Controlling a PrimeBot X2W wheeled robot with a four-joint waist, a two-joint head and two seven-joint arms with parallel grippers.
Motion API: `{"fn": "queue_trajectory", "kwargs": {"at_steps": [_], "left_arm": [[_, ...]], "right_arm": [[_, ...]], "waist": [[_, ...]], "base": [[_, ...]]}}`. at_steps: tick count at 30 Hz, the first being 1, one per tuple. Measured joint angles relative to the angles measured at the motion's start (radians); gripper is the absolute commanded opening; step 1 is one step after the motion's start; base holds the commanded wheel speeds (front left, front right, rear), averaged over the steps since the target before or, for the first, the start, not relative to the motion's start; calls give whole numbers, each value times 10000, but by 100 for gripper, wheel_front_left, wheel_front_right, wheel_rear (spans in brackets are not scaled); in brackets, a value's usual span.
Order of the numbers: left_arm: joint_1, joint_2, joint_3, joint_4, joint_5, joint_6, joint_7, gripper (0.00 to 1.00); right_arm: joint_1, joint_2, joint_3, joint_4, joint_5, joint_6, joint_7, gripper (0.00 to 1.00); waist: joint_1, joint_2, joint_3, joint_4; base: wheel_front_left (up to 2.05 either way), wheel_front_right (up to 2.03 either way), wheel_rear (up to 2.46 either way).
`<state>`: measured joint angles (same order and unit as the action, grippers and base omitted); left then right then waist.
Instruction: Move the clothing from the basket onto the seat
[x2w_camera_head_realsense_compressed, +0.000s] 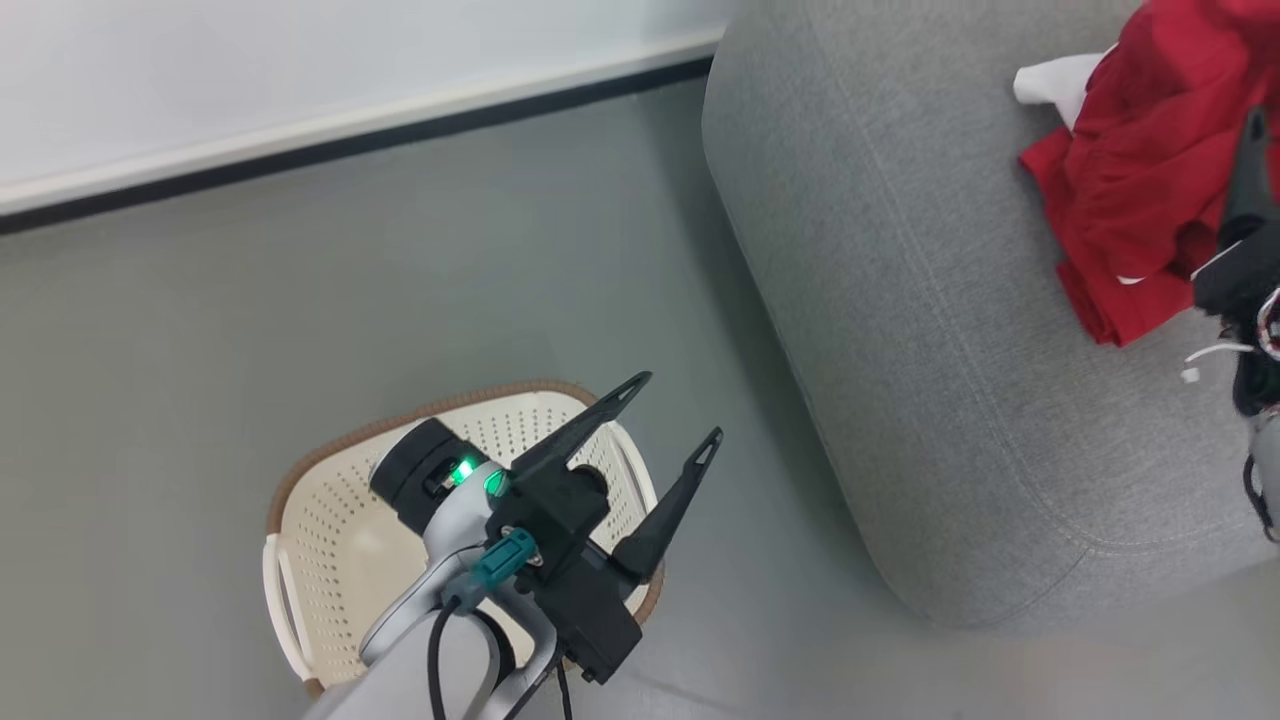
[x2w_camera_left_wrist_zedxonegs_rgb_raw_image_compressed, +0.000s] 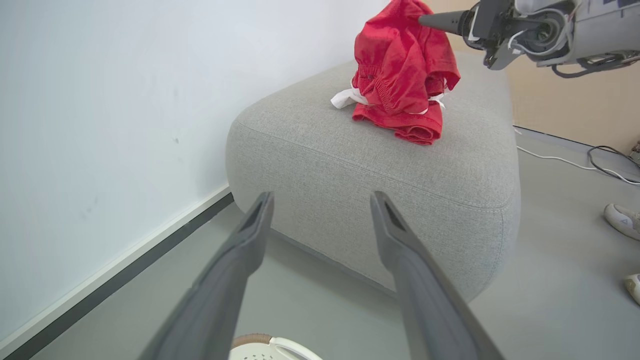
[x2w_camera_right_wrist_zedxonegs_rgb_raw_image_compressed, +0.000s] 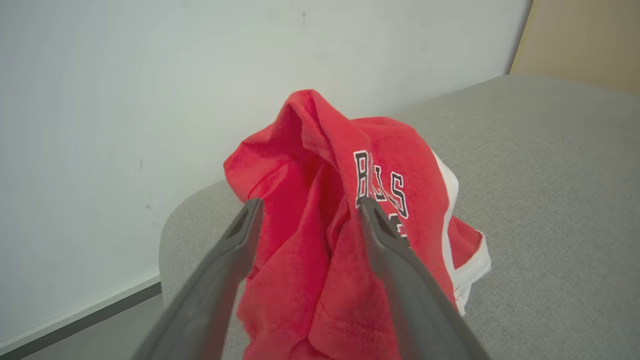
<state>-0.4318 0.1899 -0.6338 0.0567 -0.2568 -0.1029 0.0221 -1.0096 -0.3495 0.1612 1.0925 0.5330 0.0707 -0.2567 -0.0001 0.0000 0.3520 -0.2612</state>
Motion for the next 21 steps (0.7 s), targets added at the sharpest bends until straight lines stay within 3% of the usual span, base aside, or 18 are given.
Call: {"fn": "queue_trajectory", "kwargs": {"at_steps": [8,21], "left_arm": [[519,-59,337,255,-384,357,-322,100],[1600,-38,1315,353,-771,1337,-692,100]], "right_arm": [[1097,332,362,-947,-412,90,0,100],[3232,1110,1101,-2974,-966,190,0,100]], "waist": [[0,-1,-867,70],[-1,-1,-1919,612]], "base": [[0,0,0],[0,0,0]]}}
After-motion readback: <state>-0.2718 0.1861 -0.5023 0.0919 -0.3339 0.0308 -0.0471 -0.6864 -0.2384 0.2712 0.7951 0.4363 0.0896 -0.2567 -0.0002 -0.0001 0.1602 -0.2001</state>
